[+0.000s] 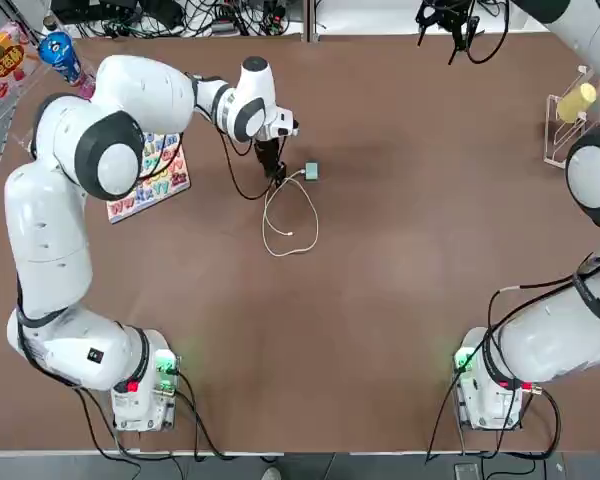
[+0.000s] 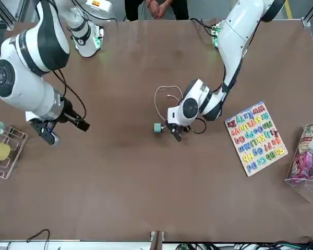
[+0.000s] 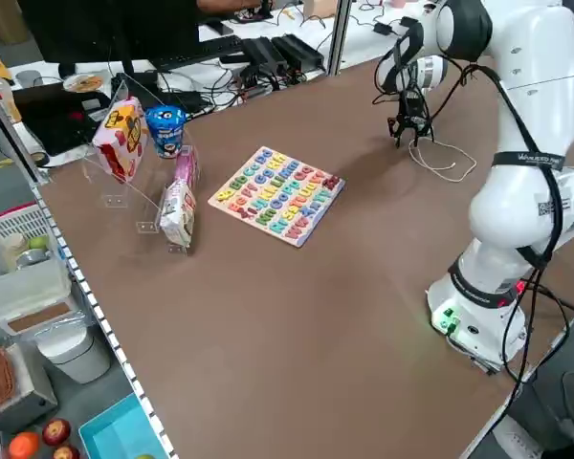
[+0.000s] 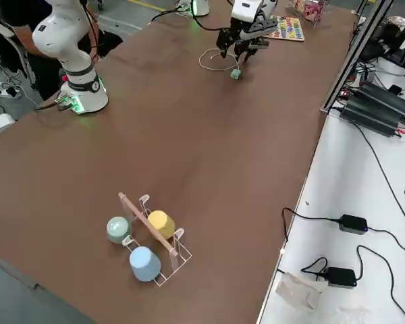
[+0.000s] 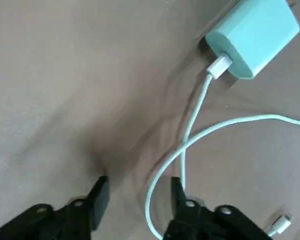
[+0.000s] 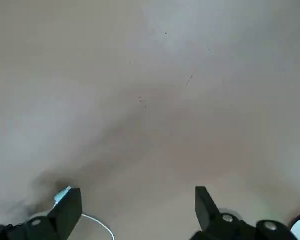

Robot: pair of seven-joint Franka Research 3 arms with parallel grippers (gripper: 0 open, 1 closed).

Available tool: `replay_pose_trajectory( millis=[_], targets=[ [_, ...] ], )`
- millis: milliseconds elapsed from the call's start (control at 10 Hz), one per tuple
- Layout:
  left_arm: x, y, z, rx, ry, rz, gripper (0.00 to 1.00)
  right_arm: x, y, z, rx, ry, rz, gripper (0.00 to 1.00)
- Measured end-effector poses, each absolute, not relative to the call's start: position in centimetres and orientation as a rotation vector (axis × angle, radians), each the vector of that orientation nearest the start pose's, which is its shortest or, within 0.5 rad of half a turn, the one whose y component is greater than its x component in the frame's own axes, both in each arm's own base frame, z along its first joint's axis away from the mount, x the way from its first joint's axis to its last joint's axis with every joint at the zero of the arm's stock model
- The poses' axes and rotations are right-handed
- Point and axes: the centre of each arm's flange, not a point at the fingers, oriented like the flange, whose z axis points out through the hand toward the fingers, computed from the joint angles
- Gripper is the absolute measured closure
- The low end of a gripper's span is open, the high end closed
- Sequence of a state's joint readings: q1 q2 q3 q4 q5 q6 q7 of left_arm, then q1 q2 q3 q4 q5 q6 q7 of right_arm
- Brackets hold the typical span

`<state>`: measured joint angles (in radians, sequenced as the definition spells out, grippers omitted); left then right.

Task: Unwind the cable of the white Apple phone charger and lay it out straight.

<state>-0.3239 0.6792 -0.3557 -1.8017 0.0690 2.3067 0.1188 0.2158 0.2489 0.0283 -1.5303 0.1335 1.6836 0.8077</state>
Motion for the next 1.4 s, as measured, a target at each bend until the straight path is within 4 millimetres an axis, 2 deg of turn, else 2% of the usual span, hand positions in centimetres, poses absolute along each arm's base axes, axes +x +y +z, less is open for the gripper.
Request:
replay_pose_trajectory(
  millis=[300, 600, 700, 900, 1100, 1400],
  targets=[
    [50.5, -39.0, 17.7, -3.012, 1.255, 0.285, 0.62, 60.7, 16.3, 50.5, -2.931, 0.883, 0.235, 0.00],
    [50.6, -38.8, 17.7, -3.015, 1.248, 0.288, 0.80, 60.8, 16.4, 50.4, -2.929, 0.881, 0.227, 0.00],
    [50.6, -38.7, 17.8, -3.014, 1.247, 0.290, 0.97, 60.9, 16.4, 50.4, -2.928, 0.881, 0.226, 0.00],
    [50.5, -38.9, 18.5, -3.014, 1.224, 0.300, 0.97, 60.9, 16.4, 50.4, -2.928, 0.881, 0.224, 0.00],
    [50.4, -38.9, 20.1, -3.012, 1.188, 0.313, 0.97, 60.9, 16.4, 50.4, -2.928, 0.881, 0.224, 0.00],
    [50.5, -38.6, 24.0, -2.988, 1.124, 0.355, 0.97, 60.9, 16.4, 50.3, -2.928, 0.881, 0.226, 0.00]
  ],
)
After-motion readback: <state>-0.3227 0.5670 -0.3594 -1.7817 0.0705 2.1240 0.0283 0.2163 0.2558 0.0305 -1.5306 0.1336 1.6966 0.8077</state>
